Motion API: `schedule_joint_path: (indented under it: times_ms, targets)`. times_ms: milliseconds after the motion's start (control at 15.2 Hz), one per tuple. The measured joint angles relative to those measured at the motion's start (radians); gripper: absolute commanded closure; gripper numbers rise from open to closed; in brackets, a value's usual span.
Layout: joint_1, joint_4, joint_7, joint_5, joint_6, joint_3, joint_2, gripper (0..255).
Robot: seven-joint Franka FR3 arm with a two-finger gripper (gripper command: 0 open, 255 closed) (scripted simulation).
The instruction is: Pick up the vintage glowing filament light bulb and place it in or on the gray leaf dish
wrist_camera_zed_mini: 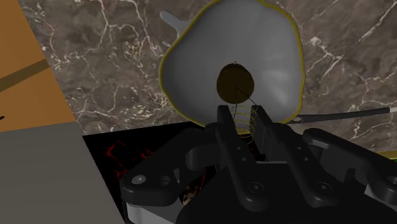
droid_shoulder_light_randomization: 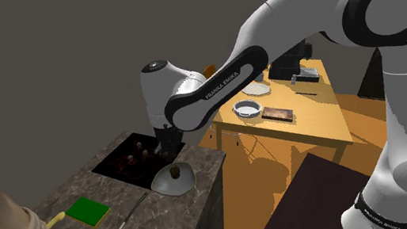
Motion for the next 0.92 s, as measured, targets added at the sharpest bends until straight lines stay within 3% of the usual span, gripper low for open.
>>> schedule_joint_path:
  times_ms: [198, 264, 660, 924]
  targets:
    - [0.0, 0.0, 0.0, 0.0, 0.001, 0.0, 0.0, 255]
    - [0.0, 0.0, 0.0, 0.0, 0.001, 0.0, 0.0, 0]
    - [0.0, 0.0, 0.0, 0.0, 0.001, 0.0, 0.0, 0]
    - [-0.008, 0.03, -0.024, 0.04, -0.076, 0.02, -0.055, 0]
